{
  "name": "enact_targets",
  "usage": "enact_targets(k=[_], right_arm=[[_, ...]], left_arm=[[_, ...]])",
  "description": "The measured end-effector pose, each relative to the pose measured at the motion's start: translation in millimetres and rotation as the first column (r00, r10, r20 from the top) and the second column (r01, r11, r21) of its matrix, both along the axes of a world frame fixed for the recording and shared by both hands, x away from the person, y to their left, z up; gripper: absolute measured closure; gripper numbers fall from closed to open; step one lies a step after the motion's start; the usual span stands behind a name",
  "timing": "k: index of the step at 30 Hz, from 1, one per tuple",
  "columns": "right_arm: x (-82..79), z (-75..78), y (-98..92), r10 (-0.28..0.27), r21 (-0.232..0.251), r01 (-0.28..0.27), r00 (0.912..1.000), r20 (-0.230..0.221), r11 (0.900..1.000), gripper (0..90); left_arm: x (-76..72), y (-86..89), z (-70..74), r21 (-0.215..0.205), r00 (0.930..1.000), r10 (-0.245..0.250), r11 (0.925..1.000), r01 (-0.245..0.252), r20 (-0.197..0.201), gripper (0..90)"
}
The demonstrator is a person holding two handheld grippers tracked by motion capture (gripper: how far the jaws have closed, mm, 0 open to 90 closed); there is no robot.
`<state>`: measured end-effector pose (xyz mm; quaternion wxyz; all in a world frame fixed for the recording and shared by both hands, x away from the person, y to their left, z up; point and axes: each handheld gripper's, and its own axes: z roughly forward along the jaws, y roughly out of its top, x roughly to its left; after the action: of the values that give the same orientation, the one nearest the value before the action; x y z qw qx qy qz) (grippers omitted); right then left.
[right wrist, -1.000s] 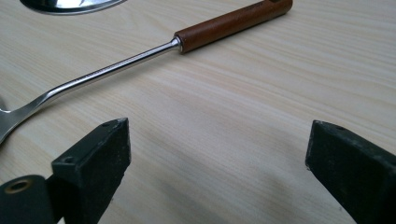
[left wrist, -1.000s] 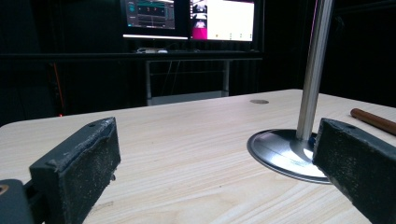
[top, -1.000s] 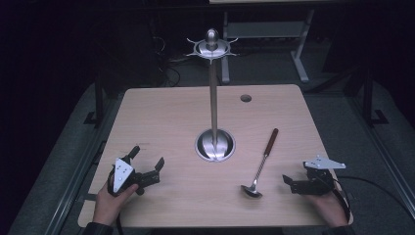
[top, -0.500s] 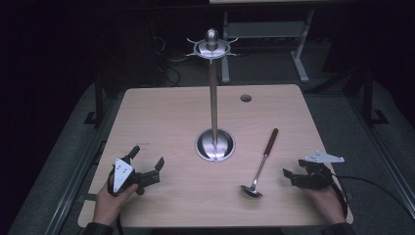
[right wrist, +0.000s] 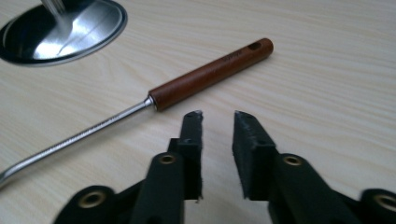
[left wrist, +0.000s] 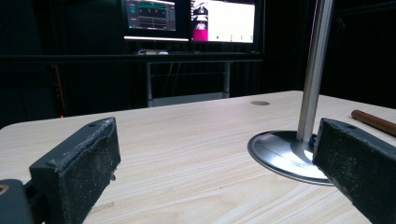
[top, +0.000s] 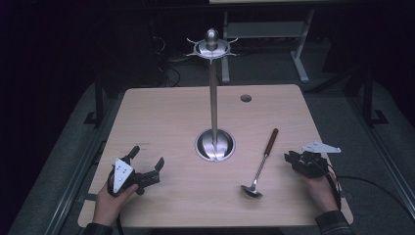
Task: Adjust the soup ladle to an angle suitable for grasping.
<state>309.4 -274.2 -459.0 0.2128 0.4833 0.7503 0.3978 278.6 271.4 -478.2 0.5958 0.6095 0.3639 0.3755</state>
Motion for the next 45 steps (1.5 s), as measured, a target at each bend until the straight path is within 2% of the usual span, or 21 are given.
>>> enact_targets(k=[3,4,8,13,17,21,25,28,30,32,36,39,45], right_arm=[[6.0,1.6,2.3,0.007,0.001,-0.007,1.0,-0.003,1.0,84.0],[9.6,3.0,4.4,0.011,-0.003,-0.011,0.9999,0.002,1.0,89.1],[14.8,4.6,7.0,0.022,0.002,-0.022,0.9998,0.005,1.0,89.6],[25.8,7.5,10.8,0.01,0.003,-0.01,0.9999,0.009,1.0,89.7],[36.0,9.1,15.9,0.007,-0.012,-0.007,0.9998,0.021,1.0,89.7],[47.3,10.2,19.6,0.003,-0.004,-0.003,0.9994,0.036,1.0,89.7],[63.6,6.4,20.9,-0.016,-0.009,0.016,0.9995,0.029,1.0,89.7],[68.4,3.3,20.9,-0.02,-0.013,0.021,0.9993,0.031,1.0,89.7],[73.4,-2.1,19.3,-0.032,-0.018,0.032,0.9994,0.017,0.999,89.7],[76.2,-6.2,17.3,-0.041,-0.009,0.041,0.9991,0.003,0.999,89.7],[79.6,-11.8,16.1,-0.036,-0.032,0.035,0.9993,-0.012,0.999,89.7],[80.5,-14.7,15.4,-0.03,-0.028,0.03,0.9993,-0.022,0.999,89.7],[81.3,-18.2,22.0,0.0,-0.041,-0.001,0.9994,-0.035,0.999,89.7]], left_arm=[[0.3,-0.6,-0.1,-0.01,1.0,0.001,0.9999,-0.001,-0.002,0.2],[0.3,-0.1,0.0,-0.005,1.0,0.002,1.0,-0.002,-0.004,0.3],[0.4,-0.7,-0.1,-0.008,1.0,0.0,1.0,0.0,-0.003,0.2],[0.5,-0.4,0.0,-0.007,1.0,0.0,1.0,0.0,-0.005,0.3],[0.3,-0.5,-0.1,-0.009,1.0,-0.001,1.0,0.001,-0.001,0.3],[0.6,-0.4,0.0,-0.008,1.0,-0.002,1.0,0.002,-0.006,0.3],[0.7,-0.6,-0.1,-0.015,1.0,0.0,0.9999,0.0,-0.005,0.3],[0.8,-0.7,0.0,-0.016,1.0,-0.001,0.9999,0.001,-0.004,0.3],[0.8,-0.8,-0.1,-0.019,1.0,-0.002,0.9998,0.002,-0.004,0.3],[0.8,-0.8,0.0,-0.016,1.0,-0.002,0.9999,0.002,-0.004,0.3],[0.8,-0.8,-0.1,-0.018,1.0,-0.003,0.9998,0.003,-0.003,0.3],[0.8,-0.8,0.0,-0.015,1.0,-0.003,0.9999,0.003,-0.004,0.3],[0.6,-1.1,-0.1,-0.016,1.0,-0.002,0.9999,0.002,-0.004,0.3]])
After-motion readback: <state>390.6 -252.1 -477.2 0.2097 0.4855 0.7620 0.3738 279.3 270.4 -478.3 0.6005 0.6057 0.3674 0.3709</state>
